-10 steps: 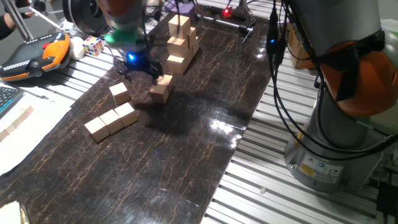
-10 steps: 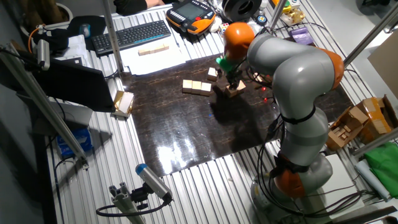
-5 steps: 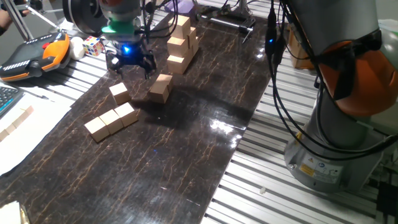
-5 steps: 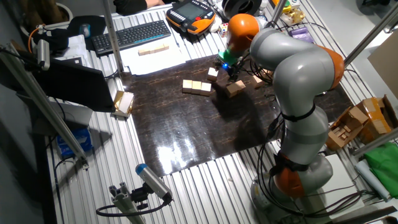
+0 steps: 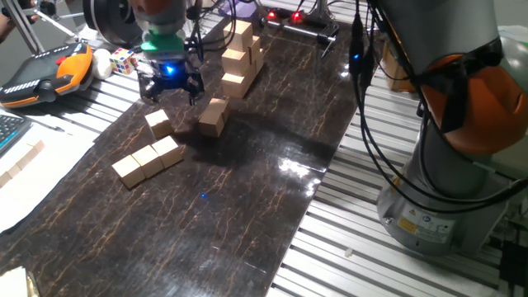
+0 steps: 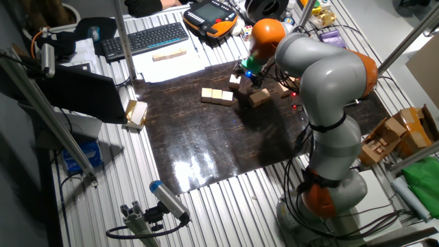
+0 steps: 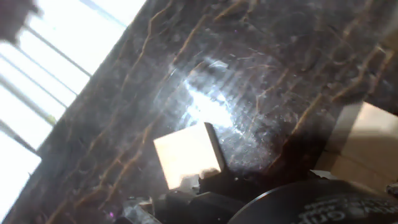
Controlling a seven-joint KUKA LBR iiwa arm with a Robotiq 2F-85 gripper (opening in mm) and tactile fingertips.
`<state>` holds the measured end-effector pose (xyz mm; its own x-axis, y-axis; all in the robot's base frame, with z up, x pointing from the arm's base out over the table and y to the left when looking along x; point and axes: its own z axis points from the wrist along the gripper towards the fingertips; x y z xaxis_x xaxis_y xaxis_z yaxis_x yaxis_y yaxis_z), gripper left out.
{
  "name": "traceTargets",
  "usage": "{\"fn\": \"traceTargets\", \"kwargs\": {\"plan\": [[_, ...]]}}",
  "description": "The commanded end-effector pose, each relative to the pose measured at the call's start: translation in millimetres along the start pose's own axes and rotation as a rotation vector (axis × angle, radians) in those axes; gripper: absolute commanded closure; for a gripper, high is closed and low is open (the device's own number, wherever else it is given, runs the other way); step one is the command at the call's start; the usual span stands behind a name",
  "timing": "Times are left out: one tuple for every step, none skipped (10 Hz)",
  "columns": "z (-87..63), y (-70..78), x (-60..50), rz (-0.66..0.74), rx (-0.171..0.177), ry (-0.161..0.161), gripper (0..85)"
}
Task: Stack the blocks into a pyramid shape
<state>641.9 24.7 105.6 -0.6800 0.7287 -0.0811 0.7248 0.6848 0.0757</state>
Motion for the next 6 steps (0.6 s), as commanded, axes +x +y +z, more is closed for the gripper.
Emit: {"fn": "traceTargets", "kwargs": {"plan": [[-0.6,-0.2,0.0,-0.227,-0.007,0.020,0.0],[-0.6,-0.2,0.0,-0.262,0.008,0.036,0.0],[-0.6,-0.2,0.0,-0.288,0.023,0.043,0.0],[-0.6,-0.2,0.0,-0.333,0.039,0.056,0.0],[-0.6,-0.2,0.0,-0.343,0.029,0.082,0.0],[-0.6,-0.2,0.0,-0.337,0.034,0.063,0.0]]}}
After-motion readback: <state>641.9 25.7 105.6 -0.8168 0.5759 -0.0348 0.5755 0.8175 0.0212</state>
